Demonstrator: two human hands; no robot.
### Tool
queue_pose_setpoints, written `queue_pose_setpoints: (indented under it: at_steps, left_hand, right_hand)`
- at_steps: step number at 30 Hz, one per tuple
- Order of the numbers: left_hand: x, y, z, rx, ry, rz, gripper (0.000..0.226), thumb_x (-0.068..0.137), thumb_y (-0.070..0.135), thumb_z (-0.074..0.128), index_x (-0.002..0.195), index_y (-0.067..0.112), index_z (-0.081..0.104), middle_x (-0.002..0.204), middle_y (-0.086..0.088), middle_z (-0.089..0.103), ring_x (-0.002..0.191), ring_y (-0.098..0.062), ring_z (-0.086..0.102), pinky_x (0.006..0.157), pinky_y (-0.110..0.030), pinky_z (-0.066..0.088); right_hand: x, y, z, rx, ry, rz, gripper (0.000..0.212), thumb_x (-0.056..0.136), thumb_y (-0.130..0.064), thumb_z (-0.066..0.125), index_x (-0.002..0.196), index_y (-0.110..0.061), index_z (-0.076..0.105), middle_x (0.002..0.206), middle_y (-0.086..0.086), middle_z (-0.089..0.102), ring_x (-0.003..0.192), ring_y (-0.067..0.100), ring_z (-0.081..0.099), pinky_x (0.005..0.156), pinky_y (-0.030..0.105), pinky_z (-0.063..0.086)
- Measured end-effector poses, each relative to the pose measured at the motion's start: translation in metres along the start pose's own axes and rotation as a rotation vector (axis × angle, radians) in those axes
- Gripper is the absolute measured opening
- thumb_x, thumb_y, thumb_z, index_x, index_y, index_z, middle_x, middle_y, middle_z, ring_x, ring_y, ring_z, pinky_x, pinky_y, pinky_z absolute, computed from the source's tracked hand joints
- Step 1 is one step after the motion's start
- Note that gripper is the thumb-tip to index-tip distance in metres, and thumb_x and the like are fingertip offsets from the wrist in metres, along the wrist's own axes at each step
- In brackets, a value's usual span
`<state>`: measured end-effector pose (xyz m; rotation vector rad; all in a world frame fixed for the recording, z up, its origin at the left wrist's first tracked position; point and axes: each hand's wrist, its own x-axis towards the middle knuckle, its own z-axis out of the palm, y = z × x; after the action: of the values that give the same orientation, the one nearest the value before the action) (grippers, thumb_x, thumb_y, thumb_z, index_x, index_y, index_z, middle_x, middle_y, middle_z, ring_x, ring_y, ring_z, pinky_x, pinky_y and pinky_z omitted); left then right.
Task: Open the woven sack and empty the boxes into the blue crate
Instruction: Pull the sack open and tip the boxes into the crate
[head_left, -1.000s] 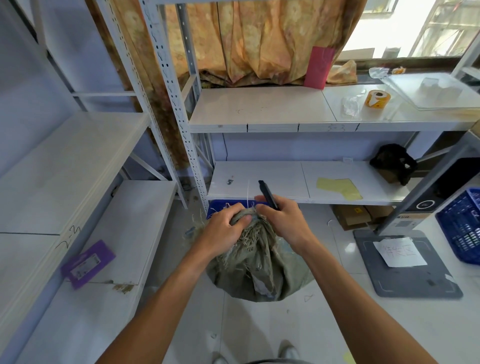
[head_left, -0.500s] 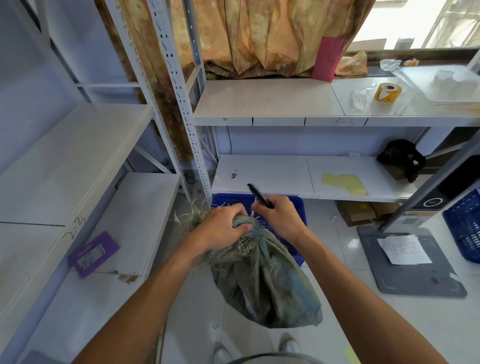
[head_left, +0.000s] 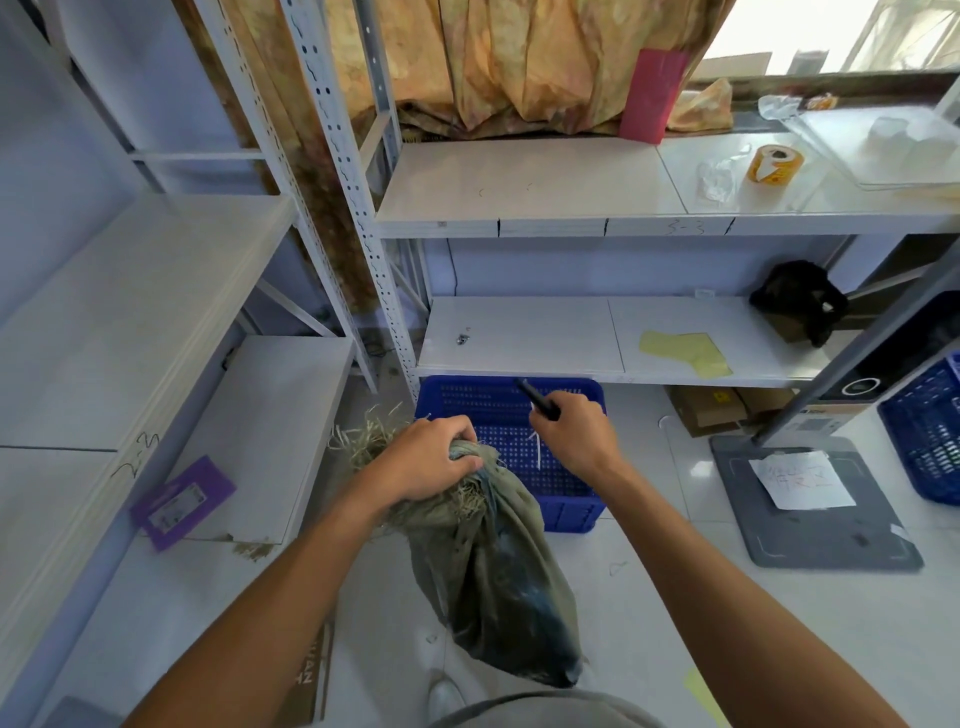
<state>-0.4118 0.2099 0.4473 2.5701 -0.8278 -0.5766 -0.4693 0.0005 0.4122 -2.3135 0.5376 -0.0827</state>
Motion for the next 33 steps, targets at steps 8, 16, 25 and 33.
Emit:
queue_pose_setpoints:
  at_steps: [8,16,25,33]
  left_hand:
    - [0.007,-0.008,-0.01,0.02,0.044,-0.023,0.023,0.092,0.045,0.066,0.107,0.029,0.059,0.097,0.003,0.07,0.084,-0.016,0.064,0.076,-0.035,0.053]
    - [0.017,-0.011,-0.016,-0.34,0.078,-0.138,0.023,0.087,0.041,0.075,0.101,0.024,0.067,0.11,0.005,0.068,0.105,-0.015,0.063,0.092,-0.039,0.051]
    - [0.024,-0.007,-0.034,-0.612,0.063,-0.171,0.026,0.083,0.037,0.078,0.098,0.015,0.078,0.099,-0.006,0.078,0.102,-0.022,0.071,0.098,-0.043,0.052]
    - [0.016,-0.001,-0.046,-0.482,-0.128,-0.081,0.043,0.072,0.018,0.088,0.111,0.018,0.069,0.104,-0.008,0.075,0.095,-0.024,0.073,0.085,-0.037,0.058]
  right_hand:
    - [0.001,0.01,0.013,-0.255,-0.016,0.063,0.019,0.095,-0.026,0.056,0.107,-0.014,0.064,0.084,0.003,0.064,0.066,0.023,0.059,0.057,0.033,0.049]
    - [-0.002,-0.018,0.006,0.15,-0.15,0.011,0.02,0.093,-0.032,0.061,0.08,-0.017,0.059,0.067,-0.002,0.059,0.055,0.015,0.049,0.053,0.031,0.038]
    - [-0.014,-0.044,0.021,0.237,-0.211,-0.223,0.022,0.088,-0.033,0.07,0.108,-0.023,0.066,0.086,-0.001,0.065,0.074,0.016,0.06,0.07,0.034,0.05]
    - [-0.012,-0.036,0.015,0.276,-0.02,-0.12,0.021,0.093,-0.03,0.065,0.08,-0.013,0.062,0.078,0.003,0.061,0.069,0.022,0.056,0.067,0.04,0.046]
